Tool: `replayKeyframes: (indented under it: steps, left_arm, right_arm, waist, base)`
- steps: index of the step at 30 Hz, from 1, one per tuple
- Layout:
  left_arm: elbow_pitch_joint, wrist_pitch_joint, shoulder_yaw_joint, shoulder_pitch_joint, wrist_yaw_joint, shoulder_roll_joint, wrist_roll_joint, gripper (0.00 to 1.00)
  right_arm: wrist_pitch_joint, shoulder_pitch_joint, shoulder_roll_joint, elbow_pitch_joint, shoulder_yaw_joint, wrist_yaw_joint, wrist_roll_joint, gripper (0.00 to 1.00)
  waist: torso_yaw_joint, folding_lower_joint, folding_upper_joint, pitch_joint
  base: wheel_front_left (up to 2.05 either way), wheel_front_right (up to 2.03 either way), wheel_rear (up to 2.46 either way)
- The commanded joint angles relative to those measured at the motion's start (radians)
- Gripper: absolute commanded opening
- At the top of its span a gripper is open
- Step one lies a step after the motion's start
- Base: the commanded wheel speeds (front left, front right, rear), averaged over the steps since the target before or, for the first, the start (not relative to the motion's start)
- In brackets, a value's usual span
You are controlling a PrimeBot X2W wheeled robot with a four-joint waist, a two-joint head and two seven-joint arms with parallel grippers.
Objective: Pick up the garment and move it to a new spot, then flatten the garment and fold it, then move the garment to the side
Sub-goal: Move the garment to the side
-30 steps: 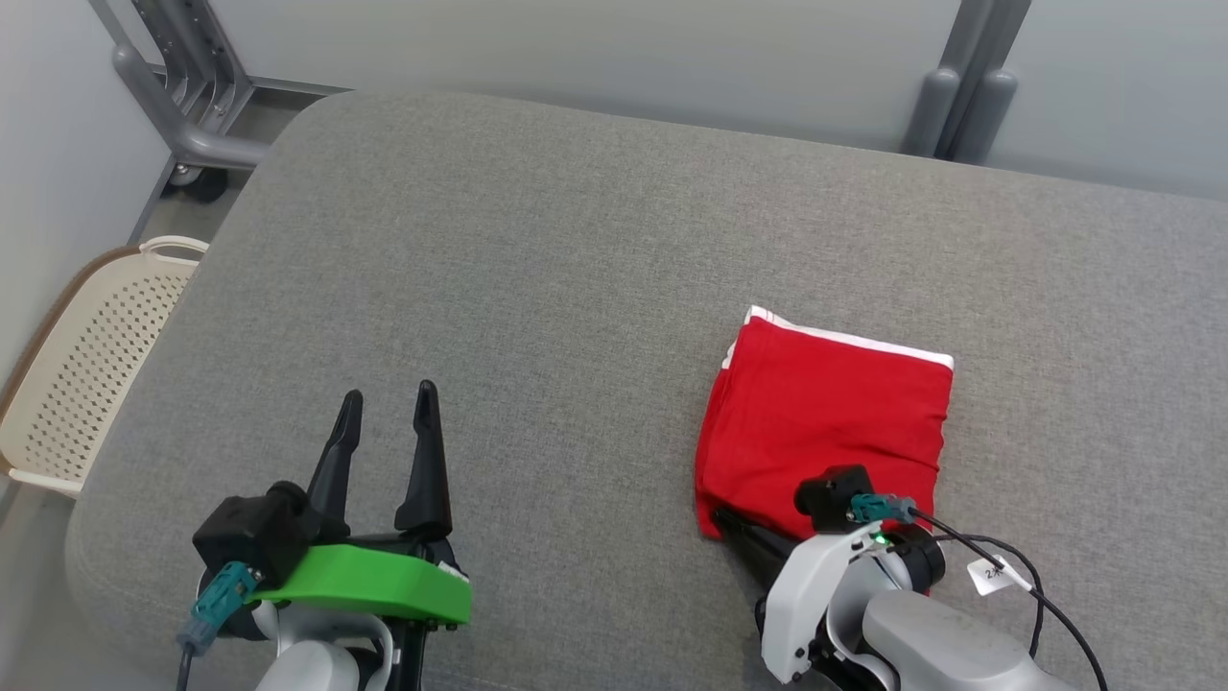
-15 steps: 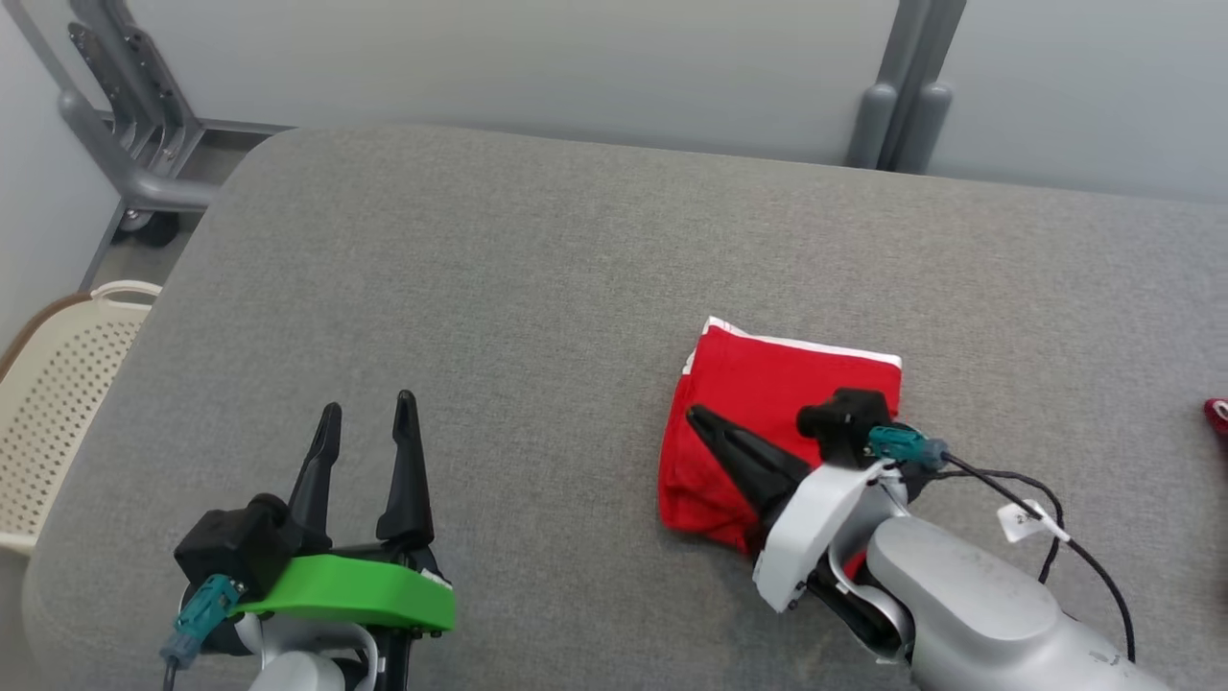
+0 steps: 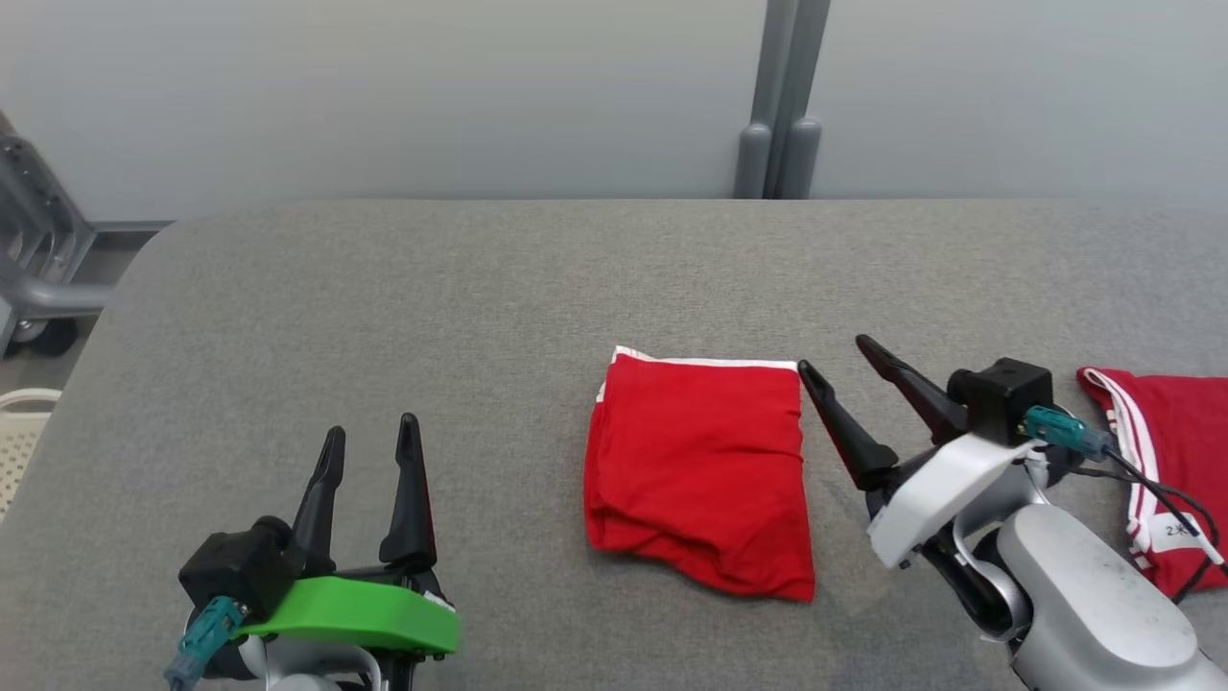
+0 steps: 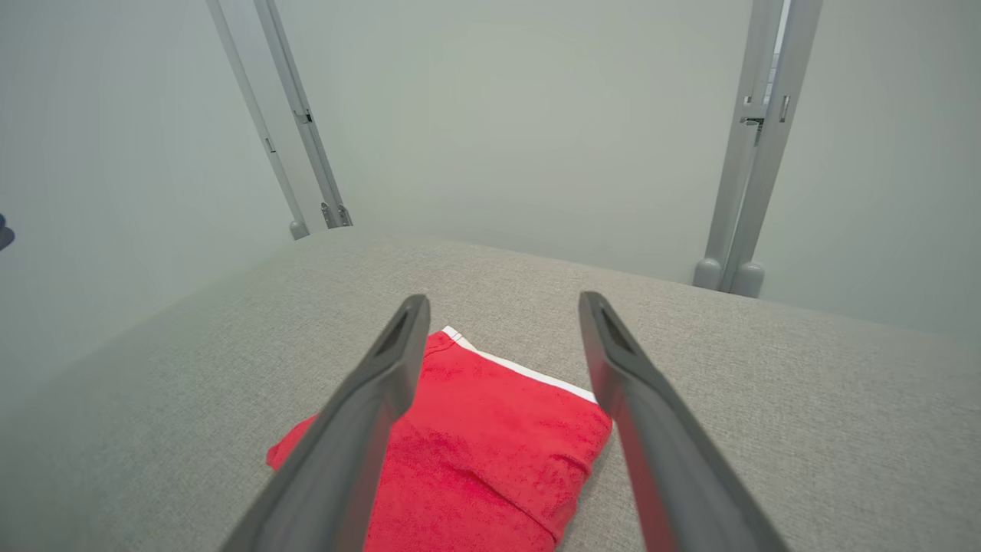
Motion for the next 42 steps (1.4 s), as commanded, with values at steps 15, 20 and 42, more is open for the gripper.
replayKeyframes:
  steps: [15,20,42]
  left_arm:
    - [-0.004,0.000,-0.011,0.024,0.005,0.004,0.004,1.00]
    - [-0.006,0.001,-0.014,0.028,0.005,0.007,-0.002,1.00]
    - [-0.004,0.006,-0.027,-0.047,-0.009,0.001,0.009,1.00]
  right_arm:
    - [0.188,0.200,0.081,-0.136,-0.328,0.000,-0.109,1.00]
    - [0.295,0.219,0.104,-0.122,-0.335,0.000,-0.055,1.00]
    - [0.514,-0.068,0.108,0.361,-0.267,0.000,0.223,1.00]
  waist:
    - [-0.083,0.0000,0.0000,-0.052]
    - [-0.059,0.0000,0.0000,-0.049]
    - [0.146,0.0000,0.0000,0.078]
  base:
    - [0.00,0.00,0.00]
    - [0.00,0.00,0.00]
    - [0.00,0.00,0.00]
